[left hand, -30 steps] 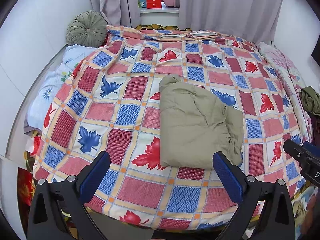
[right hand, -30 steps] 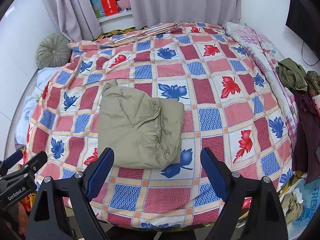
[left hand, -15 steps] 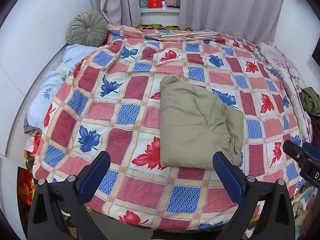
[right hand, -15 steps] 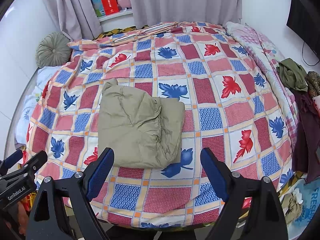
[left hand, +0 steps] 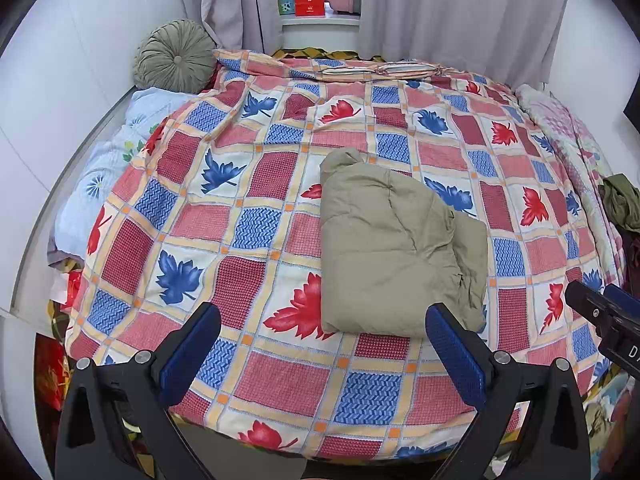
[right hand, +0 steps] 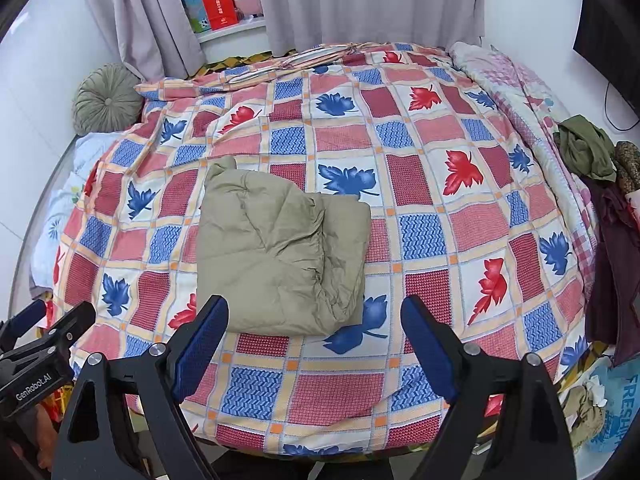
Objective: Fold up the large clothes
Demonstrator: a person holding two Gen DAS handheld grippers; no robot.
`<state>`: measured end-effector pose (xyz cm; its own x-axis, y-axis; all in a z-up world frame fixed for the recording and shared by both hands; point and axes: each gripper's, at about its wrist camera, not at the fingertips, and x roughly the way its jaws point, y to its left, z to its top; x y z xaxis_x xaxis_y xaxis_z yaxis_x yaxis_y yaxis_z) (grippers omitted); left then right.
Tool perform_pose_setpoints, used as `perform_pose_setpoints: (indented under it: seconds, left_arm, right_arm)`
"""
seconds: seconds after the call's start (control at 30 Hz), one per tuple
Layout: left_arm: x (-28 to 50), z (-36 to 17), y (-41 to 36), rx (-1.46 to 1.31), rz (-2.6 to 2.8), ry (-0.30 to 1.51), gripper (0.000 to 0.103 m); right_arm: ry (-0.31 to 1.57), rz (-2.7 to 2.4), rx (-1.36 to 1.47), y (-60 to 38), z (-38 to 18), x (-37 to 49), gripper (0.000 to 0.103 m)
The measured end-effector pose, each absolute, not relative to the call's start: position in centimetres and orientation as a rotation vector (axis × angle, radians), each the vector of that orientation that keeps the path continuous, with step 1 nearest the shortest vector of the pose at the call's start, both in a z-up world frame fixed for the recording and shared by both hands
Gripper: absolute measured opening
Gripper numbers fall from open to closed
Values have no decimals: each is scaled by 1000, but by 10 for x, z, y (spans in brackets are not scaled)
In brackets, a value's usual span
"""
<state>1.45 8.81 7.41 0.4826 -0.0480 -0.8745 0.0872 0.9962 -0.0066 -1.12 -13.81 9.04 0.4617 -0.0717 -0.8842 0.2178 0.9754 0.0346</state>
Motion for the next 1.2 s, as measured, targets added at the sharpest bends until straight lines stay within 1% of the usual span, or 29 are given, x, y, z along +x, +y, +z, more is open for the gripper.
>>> perform_pose_setpoints:
  seconds: [1.2]
  left_arm:
    - [14,77,91,40,-78,1067,102]
  right_arm:
    - [1080,-176,147,-137,91,-10,90]
